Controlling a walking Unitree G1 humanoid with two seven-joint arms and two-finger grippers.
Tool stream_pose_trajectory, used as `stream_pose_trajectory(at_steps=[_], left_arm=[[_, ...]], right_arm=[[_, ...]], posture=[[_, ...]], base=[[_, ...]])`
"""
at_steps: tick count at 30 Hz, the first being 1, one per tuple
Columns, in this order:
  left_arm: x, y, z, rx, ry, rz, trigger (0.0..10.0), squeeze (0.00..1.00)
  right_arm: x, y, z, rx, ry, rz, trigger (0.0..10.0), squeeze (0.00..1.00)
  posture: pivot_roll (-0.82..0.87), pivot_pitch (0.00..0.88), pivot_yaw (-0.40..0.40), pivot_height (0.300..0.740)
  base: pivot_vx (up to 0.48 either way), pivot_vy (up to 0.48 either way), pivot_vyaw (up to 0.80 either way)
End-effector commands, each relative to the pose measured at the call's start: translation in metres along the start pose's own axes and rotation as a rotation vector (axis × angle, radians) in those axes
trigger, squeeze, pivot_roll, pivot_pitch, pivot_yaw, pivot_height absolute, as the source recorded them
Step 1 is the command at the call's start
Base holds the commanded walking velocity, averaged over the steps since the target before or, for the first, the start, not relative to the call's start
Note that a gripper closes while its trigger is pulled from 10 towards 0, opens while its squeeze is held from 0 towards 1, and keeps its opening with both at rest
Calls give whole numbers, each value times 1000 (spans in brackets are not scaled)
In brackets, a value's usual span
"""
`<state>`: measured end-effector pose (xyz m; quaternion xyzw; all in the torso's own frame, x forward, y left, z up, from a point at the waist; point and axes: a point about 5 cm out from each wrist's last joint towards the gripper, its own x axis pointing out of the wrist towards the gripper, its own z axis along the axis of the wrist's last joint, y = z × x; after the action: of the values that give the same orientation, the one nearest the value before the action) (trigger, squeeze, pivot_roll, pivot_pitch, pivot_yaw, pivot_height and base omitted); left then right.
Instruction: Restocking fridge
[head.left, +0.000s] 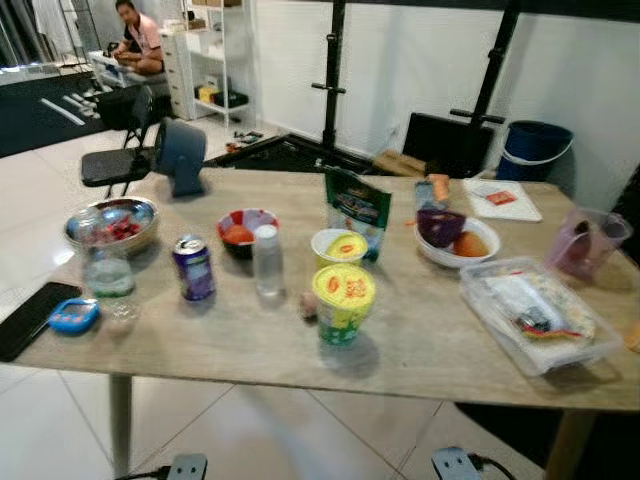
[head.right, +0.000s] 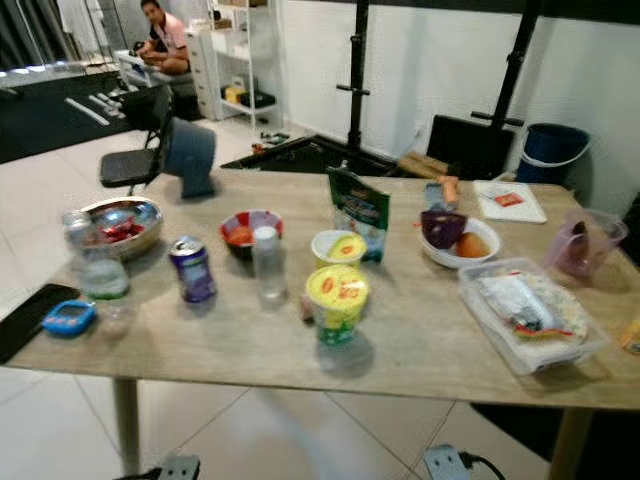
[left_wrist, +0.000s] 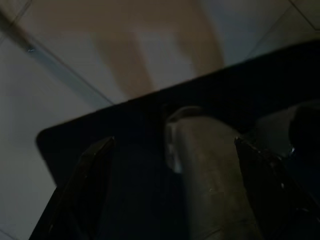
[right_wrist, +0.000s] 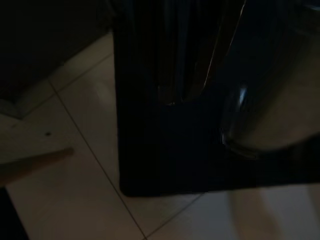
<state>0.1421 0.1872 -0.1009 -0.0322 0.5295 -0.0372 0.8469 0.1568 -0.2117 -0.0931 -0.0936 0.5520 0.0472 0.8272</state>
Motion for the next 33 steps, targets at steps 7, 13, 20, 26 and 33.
stream_pose_trajectory(at_steps=[7,13,20,26,33], left_arm=[[0,1,2,-15,-6,10,10000,0],[0,0,2,-20,-9,6,10000,0],[0,0,1,-20,-8,8,10000,0],[0,0,1,-21,-7,14,10000,0],[0,2,0,-23,-3,28,10000,0]], right_arm=[[-1,-5,1,-10,0,-15,10000,0],[-1,-6,0,-14,1,-16,10000,0],[-1,-7,0,-17,-1,-21,10000,0],[-1,-8,0,-18,-1,-23,10000,0],[-3,-18,-2,-18,8,-76,10000,0]], posture=[[-19,0,-7,740],[-21,0,-7,740],[-21,0,-7,740],[-21,0,-7,740],[-20,0,-6,740]], base=[[0,0,0],[0,0,0],[0,0,0],[0,0,0],[0,0,0]])
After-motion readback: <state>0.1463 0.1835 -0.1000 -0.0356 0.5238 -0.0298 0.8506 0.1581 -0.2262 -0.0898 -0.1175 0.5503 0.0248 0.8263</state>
